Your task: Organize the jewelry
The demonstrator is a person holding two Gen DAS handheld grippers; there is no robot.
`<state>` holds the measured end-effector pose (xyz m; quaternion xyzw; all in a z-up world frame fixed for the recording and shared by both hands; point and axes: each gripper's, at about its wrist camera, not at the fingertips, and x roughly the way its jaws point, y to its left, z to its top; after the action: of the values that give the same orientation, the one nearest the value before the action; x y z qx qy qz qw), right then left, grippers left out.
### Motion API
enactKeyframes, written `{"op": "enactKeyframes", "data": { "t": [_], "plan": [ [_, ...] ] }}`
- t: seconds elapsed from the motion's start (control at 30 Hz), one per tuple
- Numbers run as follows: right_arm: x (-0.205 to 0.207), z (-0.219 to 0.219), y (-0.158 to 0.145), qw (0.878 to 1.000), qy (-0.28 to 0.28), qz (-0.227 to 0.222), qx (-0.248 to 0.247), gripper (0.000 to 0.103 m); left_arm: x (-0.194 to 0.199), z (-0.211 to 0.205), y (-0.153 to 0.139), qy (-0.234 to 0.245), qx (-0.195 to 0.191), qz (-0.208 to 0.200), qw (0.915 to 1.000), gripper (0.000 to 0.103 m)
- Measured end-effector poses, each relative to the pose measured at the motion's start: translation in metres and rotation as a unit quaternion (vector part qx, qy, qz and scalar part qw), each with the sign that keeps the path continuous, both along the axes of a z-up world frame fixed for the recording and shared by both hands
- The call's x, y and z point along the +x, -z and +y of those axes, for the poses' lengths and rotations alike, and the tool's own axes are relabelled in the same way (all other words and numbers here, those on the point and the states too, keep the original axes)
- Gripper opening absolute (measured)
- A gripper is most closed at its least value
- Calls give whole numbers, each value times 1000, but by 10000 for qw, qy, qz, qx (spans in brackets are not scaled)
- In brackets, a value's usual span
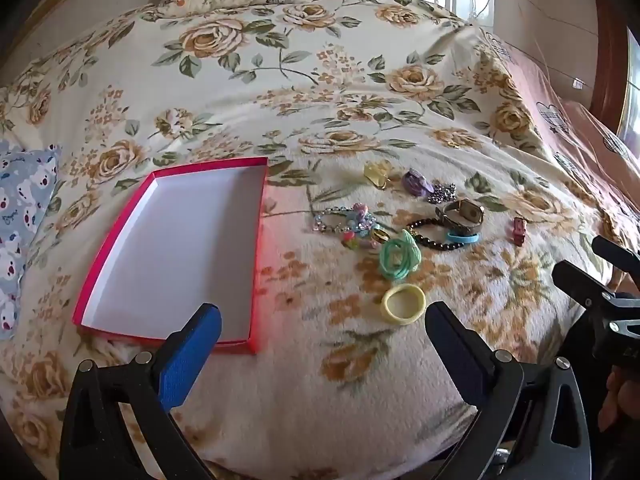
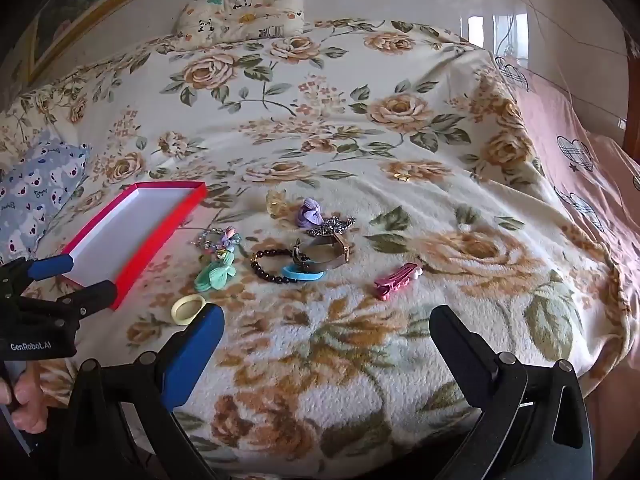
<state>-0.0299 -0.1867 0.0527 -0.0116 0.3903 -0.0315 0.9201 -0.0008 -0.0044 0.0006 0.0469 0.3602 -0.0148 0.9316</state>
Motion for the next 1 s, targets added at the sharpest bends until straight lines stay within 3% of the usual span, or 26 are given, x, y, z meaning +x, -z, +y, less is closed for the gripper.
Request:
{"op": "enactKeyframes", "data": {
  "t": [0.37, 1.0],
  "plan": [
    [-2, 4, -2, 9999, 43, -136, 52, 103, 1, 4, 3, -30, -263, 218, 9994, 102],
    [0, 7, -2, 9999, -8, -107, 7, 103, 6, 4, 9, -78, -250, 330, 9991, 102]
  ]
}}
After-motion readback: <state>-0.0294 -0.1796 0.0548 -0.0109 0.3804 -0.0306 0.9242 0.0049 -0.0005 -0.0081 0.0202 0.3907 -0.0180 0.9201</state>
